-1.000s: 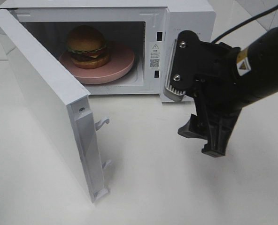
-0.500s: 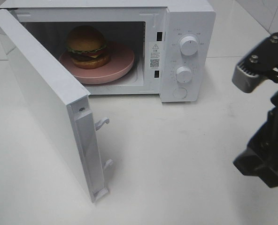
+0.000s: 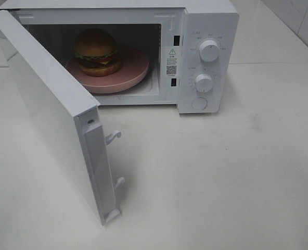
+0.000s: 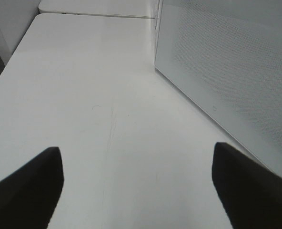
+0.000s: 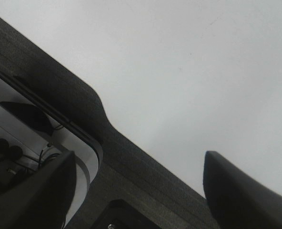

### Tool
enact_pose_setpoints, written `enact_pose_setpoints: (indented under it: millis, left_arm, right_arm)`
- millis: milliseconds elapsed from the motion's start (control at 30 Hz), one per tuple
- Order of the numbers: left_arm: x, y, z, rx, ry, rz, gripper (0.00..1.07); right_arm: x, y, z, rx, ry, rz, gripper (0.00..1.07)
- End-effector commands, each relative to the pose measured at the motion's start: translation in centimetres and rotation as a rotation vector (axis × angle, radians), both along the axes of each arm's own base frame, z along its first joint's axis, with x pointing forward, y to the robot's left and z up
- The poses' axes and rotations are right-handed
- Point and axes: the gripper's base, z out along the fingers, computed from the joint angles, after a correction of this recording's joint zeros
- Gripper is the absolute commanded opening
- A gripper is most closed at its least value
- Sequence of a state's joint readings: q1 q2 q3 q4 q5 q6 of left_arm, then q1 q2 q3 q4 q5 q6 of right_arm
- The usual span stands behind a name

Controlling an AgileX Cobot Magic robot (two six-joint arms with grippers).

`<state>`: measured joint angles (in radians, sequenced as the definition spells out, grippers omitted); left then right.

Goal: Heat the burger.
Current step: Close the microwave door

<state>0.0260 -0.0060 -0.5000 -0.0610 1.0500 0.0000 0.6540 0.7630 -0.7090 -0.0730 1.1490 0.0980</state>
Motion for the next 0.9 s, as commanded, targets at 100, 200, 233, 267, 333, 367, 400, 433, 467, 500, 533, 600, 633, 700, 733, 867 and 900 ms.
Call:
enact_pose_setpoints:
  millis: [100, 200, 233, 267, 333, 367, 400, 433, 467, 500, 533, 600, 633, 700, 733, 867, 900]
  left_arm:
    - [-0.3, 0.0, 0.1, 0.000, -0.037, -0.005, 0.78]
    - [-0.3, 0.0, 0.1, 0.000, -0.037, -0.005, 0.78]
    - [-0.3, 0.0, 0.1, 0.000, -0.037, -0.005, 0.78]
    - [-0.3, 0.0, 0.1, 0.000, -0.037, -0.005, 0.78]
    - [-0.3, 0.0, 0.1, 0.000, -0.037, -0.005, 0.78]
    - [-0.3, 0.0, 0.1, 0.000, -0.037, -0.005, 0.78]
    - [-0.3, 0.0, 0.1, 0.000, -0.037, -0.005, 0.78]
    - [-0.3, 0.0, 0.1, 0.000, -0.037, -0.005, 0.78]
    - [-0.3, 0.0, 0.1, 0.000, -0.037, -0.005, 0.78]
    - [-0.3, 0.0, 0.1, 0.000, -0.037, -0.005, 0.78]
    - [-0.3, 0.0, 0.1, 0.000, -0.037, -0.005, 0.78]
    - [-0.3, 0.0, 0.1, 0.000, -0.037, -0.005, 0.78]
    - [-0.3, 0.0, 0.1, 0.000, -0.037, -0.005, 0.78]
    - [-0.3, 0.0, 0.1, 0.000, -0.037, -0.005, 0.78]
    - [-0.3, 0.0, 0.1, 0.000, -0.037, -0.005, 0.78]
    - [-0.3, 0.0, 0.1, 0.000, -0.037, -0.005, 0.78]
    - [-0.3, 0.0, 0.1, 0.000, -0.037, -0.005, 0.78]
  right_arm:
    - [-1.9, -1.5, 0.3, 0.050, -0.056, -0.015, 0.73]
    - [-2.5, -2.0, 0.0, 0.068, -0.075, -0.028, 0.73]
    - [-2.5, -2.0, 0.0, 0.068, -0.075, -0.028, 0.73]
    - [-2.8, -2.3, -0.2, 0.084, -0.081, -0.063, 0.73]
    - [-2.9, -2.5, -0.3, 0.088, -0.087, -0.086, 0.73]
    - [-3.0, -3.0, -0.6, 0.095, -0.099, -0.133, 0.73]
    - [-3.3, -3.5, -0.8, 0.106, -0.122, -0.185, 0.73]
    - [-3.3, -3.5, -0.8, 0.106, -0.122, -0.185, 0.73]
    - [-3.4, -3.7, -0.9, 0.111, -0.132, -0.205, 0.73]
    - [-3.4, -3.7, -0.9, 0.111, -0.132, -0.205, 0.73]
    - [-3.8, -4.2, -1.1, 0.127, -0.165, -0.248, 0.73]
    - [-4.1, -4.6, -1.3, 0.148, -0.209, -0.289, 0.73]
    - [-4.3, -4.7, -1.4, 0.155, -0.226, -0.305, 0.73]
    - [-4.7, -5.1, -1.6, 0.175, -0.271, -0.345, 0.73]
    - [-4.9, -5.2, -1.8, 0.181, -0.287, -0.361, 0.73]
    - [-5.9, -5.6, -1.9, 0.226, -0.378, -0.424, 0.73]
    - [-6.2, -5.7, -1.9, 0.236, -0.398, -0.437, 0.73]
